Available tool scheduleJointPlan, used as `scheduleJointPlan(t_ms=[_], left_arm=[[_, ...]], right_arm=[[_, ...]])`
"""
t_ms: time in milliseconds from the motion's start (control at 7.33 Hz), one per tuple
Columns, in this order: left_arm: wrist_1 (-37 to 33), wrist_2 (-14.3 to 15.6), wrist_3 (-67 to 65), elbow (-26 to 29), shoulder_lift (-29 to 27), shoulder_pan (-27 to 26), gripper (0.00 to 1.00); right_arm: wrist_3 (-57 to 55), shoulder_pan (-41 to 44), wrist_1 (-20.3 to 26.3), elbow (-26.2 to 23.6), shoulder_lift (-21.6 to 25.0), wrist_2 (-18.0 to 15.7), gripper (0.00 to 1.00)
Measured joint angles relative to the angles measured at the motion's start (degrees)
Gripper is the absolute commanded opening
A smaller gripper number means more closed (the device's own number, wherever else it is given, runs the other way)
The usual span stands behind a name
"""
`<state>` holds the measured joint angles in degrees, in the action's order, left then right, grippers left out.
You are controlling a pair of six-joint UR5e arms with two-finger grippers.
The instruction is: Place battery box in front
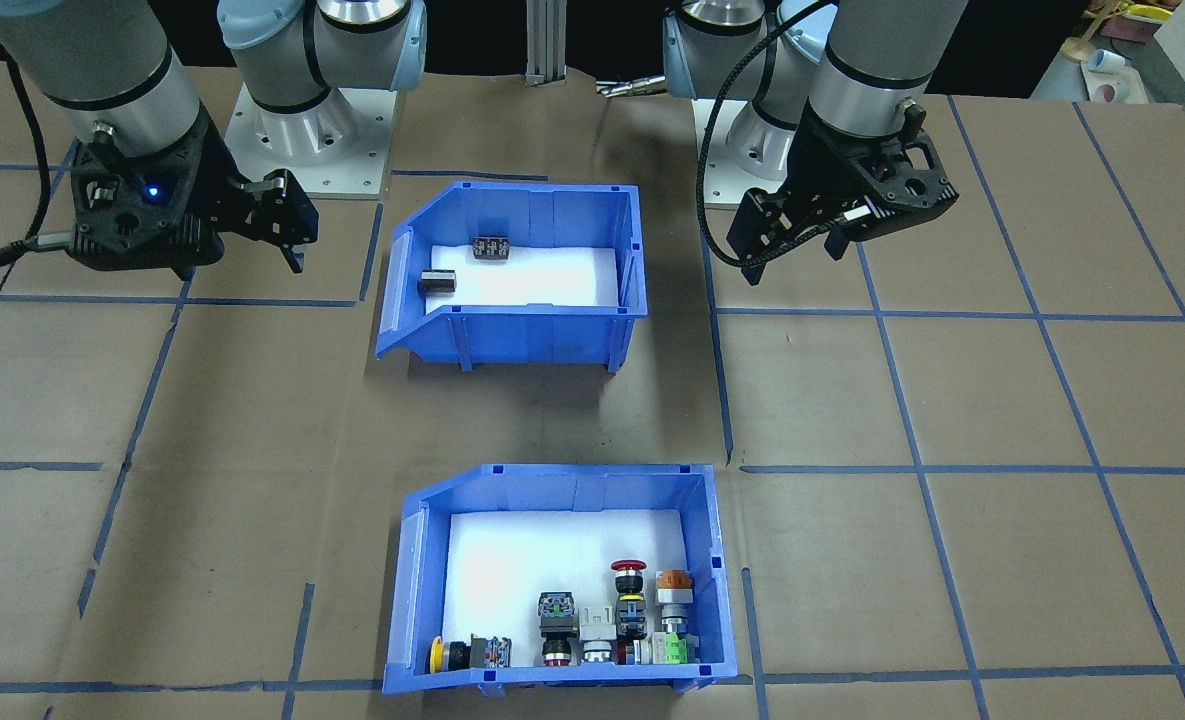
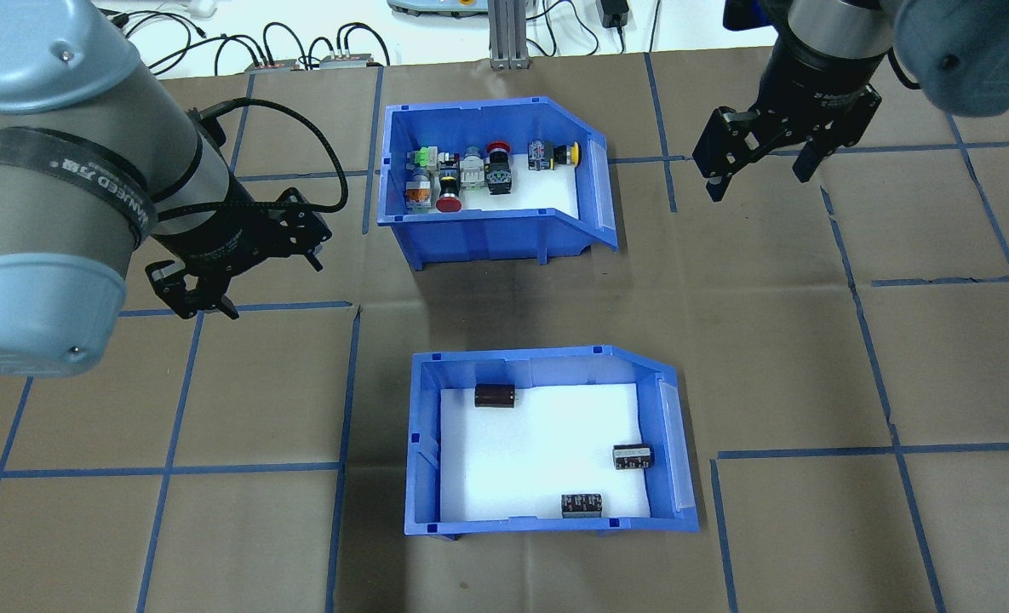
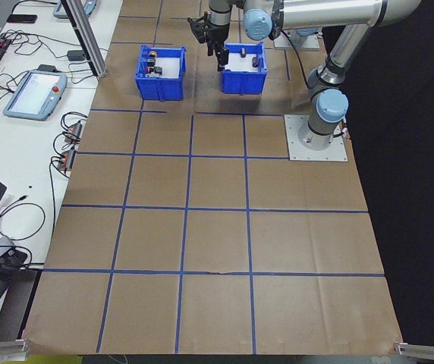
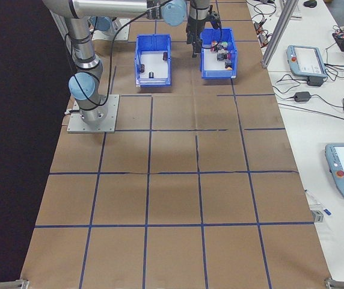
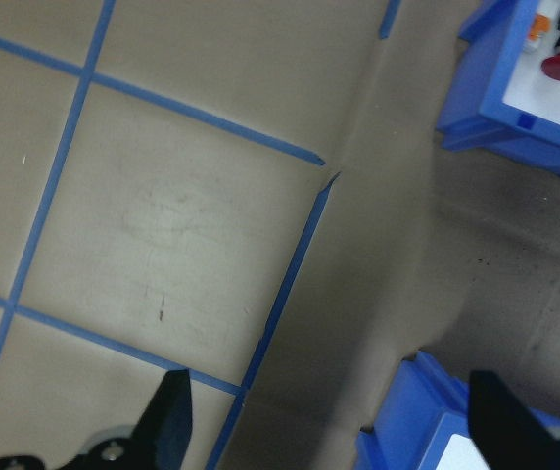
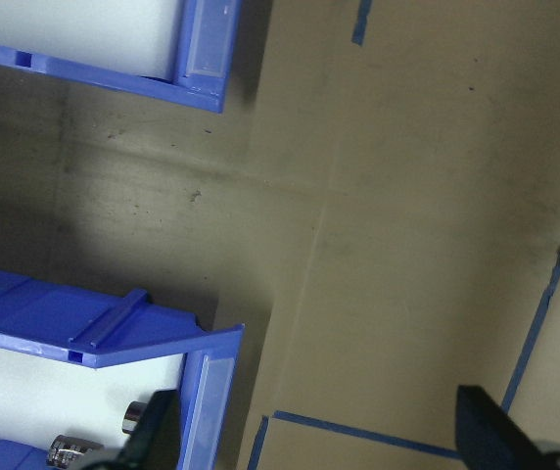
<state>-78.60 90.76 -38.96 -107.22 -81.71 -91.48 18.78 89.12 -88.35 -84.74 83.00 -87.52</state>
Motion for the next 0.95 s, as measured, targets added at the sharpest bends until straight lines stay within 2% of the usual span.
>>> scheduleJointPlan(t_ms=[273, 545, 682, 955], left_arm=[[-0.1, -0.5, -14.0, -3.1, 1.8, -1.8, 0.98], [-0.2, -0.6, -27.3, -4.8, 2.8, -7.9, 0.98], [-0.1, -1.5, -35.2, -5.8, 3.4, -11.4, 0.98], [1.3, -5.4, -54.2, -10.7, 6.2, -17.9, 0.98]], right_arm=[[16.7, 1.0, -0.5, 3.4, -3.5, 0.7, 1.00], [30.9, 4.0, -3.5, 5.8, -6.6, 1.2, 1.00], [35.5, 6.1, -4.7, 7.0, -8.4, 1.5, 1.00], [44.6, 10.9, -6.8, 9.7, -12.4, 1.6, 1.00]])
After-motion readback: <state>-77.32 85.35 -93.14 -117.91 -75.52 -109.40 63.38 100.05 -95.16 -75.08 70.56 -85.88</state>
